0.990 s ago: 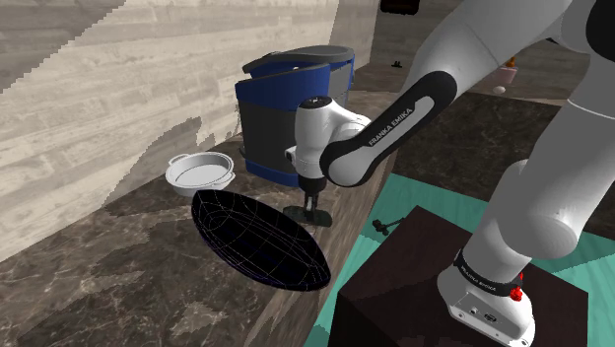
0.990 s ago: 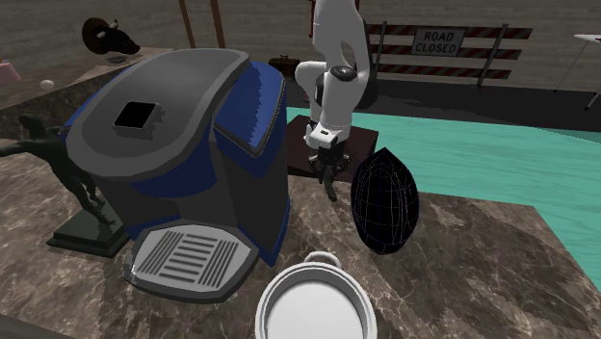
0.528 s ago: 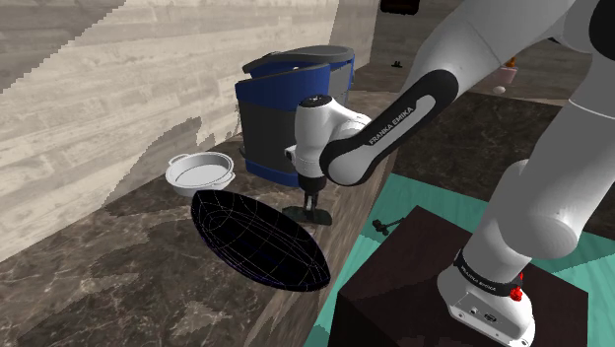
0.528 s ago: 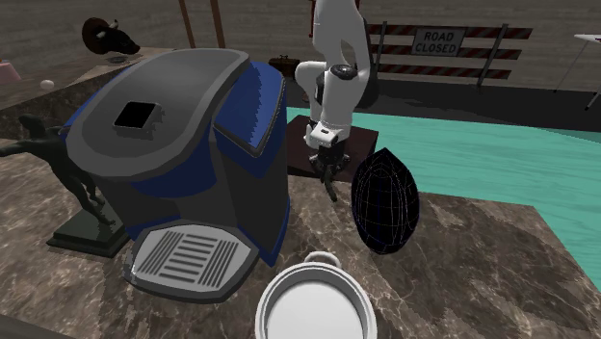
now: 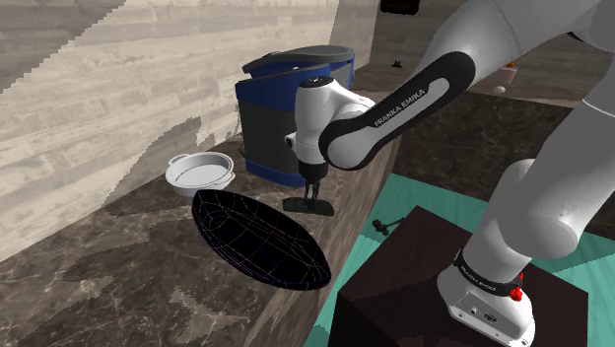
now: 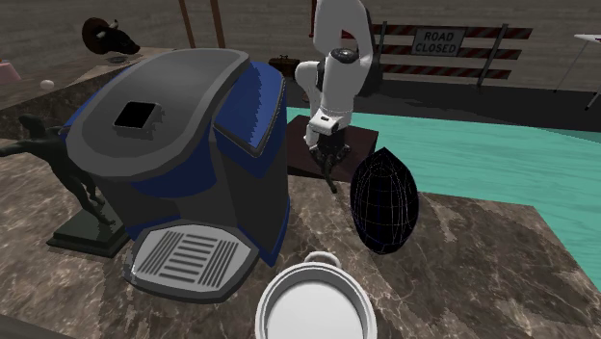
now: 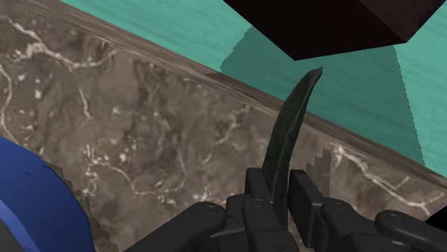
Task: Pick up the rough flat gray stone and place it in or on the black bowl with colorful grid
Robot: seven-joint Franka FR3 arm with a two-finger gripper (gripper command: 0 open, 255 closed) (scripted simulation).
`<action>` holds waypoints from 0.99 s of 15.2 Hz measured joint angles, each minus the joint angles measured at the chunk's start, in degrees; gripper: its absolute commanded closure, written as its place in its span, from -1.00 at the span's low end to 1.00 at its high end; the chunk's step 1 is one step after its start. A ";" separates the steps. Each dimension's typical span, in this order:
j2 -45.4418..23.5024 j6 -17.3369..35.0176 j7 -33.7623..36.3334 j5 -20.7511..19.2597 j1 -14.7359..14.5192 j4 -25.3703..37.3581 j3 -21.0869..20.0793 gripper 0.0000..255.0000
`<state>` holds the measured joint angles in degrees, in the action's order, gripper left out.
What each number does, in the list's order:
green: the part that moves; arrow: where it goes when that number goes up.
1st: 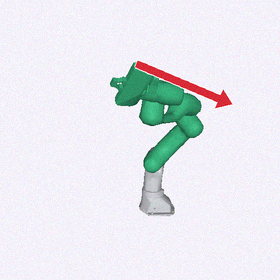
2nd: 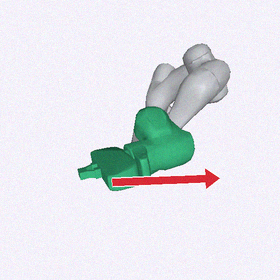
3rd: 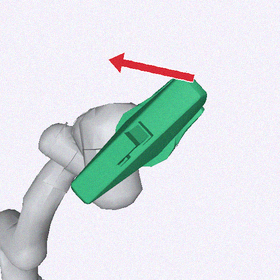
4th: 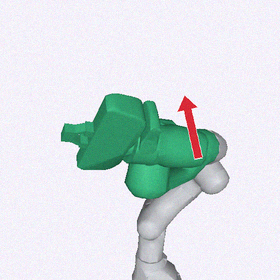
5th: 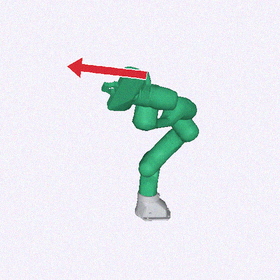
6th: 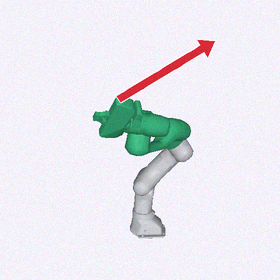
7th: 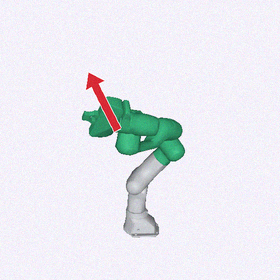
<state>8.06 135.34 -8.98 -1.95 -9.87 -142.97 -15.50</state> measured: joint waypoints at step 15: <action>6.96 -12.22 -2.43 2.21 -0.41 5.49 0.99 1.00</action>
<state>15.02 123.12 -11.40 0.25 -10.28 -137.48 -14.51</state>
